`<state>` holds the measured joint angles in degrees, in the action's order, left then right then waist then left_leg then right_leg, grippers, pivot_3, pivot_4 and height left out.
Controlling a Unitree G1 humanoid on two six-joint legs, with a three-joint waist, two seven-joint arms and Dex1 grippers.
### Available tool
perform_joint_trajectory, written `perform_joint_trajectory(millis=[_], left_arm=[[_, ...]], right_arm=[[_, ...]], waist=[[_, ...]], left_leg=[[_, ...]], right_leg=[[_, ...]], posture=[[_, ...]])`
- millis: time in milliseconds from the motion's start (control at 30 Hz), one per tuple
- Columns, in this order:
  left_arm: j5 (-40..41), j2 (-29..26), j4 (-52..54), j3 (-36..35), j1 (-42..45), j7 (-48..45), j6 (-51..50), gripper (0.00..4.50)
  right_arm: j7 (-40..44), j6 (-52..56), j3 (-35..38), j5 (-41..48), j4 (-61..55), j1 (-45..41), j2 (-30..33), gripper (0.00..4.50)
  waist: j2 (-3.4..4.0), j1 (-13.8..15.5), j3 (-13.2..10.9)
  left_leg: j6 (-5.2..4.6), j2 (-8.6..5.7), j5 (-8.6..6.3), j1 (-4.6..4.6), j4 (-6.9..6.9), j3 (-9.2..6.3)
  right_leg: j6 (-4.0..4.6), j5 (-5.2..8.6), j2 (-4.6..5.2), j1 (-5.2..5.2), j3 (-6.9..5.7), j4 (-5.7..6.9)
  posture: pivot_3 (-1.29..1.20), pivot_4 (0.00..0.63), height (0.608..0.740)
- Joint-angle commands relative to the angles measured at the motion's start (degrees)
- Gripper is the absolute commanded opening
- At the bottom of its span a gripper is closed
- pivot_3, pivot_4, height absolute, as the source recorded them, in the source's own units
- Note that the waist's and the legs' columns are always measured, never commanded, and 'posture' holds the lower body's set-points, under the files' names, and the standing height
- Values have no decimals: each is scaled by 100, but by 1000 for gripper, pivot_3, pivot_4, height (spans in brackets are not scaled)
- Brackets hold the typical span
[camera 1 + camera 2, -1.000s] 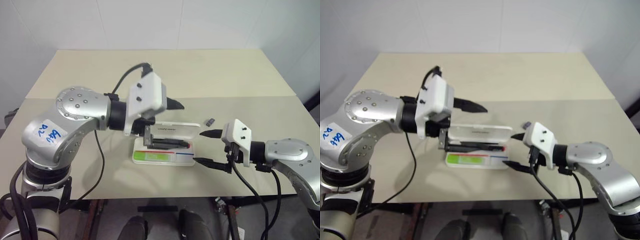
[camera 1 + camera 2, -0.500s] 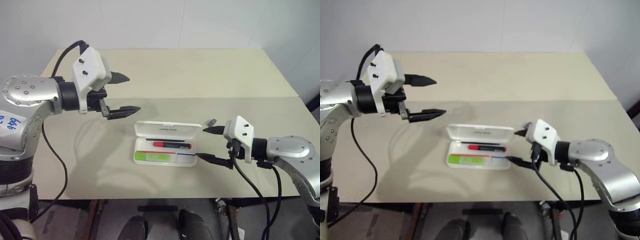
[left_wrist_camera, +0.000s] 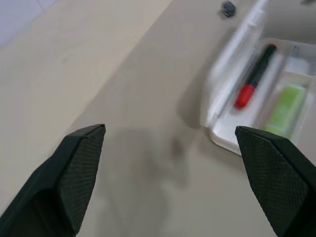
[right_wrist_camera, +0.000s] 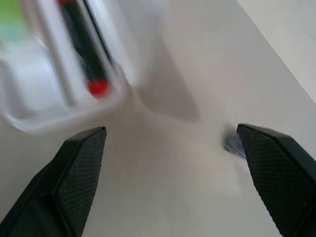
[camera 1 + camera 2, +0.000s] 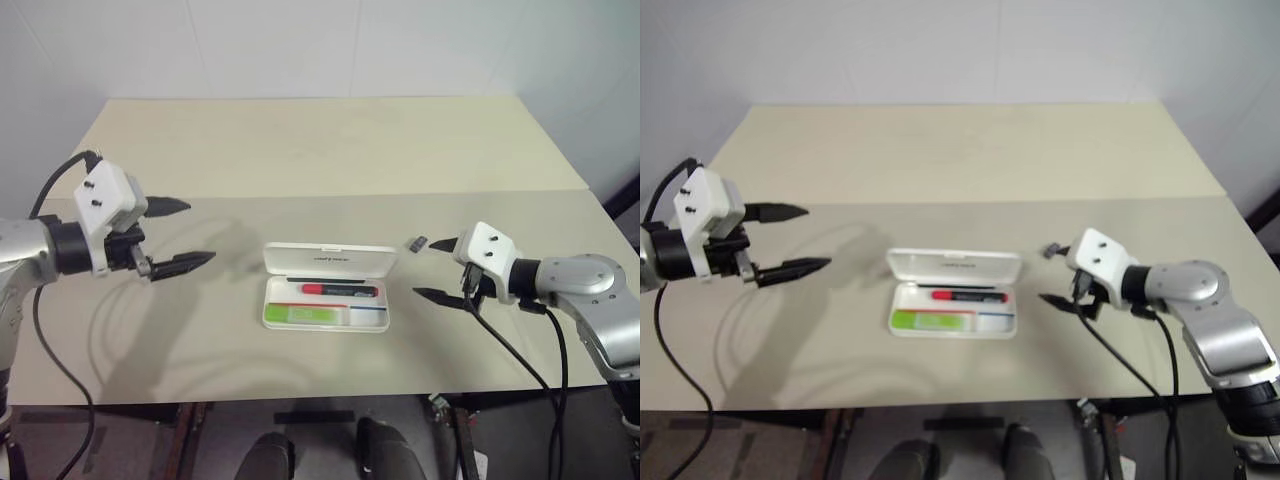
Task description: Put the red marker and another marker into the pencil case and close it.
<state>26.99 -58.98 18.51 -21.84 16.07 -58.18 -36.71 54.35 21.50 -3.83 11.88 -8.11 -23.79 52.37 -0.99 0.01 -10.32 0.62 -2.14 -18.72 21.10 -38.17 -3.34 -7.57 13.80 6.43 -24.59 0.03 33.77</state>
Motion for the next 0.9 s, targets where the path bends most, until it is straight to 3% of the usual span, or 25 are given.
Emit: perform_joint_trajectory(millis=[33, 200, 567, 900], left_arm=[[238, -4, 280, -416, -225, -207, 309, 4462], [417, 175, 273, -295, -153, -250, 664, 4462], [242, 1078, -335, 686, 829, -110, 1640, 4462], [14, 1431, -1240, 1380, 1721, -331, 2105, 4462]], right_arm=[[241, -676, -216, -423, 699, -471, 0, 4500], [524, -1303, -510, -760, 1637, -1097, -175, 4500], [1199, -2955, -1256, -1697, 4122, -2539, -733, 4500], [1177, -4273, -1630, -2592, 6489, -4048, -1238, 4500]], waist=[[0, -18, 0], [1, -27, -1], [2, -44, -1], [3, -172, -2]], left_leg=[[0, 1, 0, -1, -1, 0], [5, 3, 2, -4, 1, 3], [30, 0, 16, 0, 1, 12], [32, 0, 17, 2, 5, 21]], right_leg=[[0, 0, -1, 0, -1, 0], [-1, -1, -1, -2, 0, 2], [-8, -5, -2, -8, 5, 1], [-11, -7, -2, -18, 13, 1]], posture=[[0, 150, 740], [0, 150, 740], [0, 150, 740], [0, 150, 740]])
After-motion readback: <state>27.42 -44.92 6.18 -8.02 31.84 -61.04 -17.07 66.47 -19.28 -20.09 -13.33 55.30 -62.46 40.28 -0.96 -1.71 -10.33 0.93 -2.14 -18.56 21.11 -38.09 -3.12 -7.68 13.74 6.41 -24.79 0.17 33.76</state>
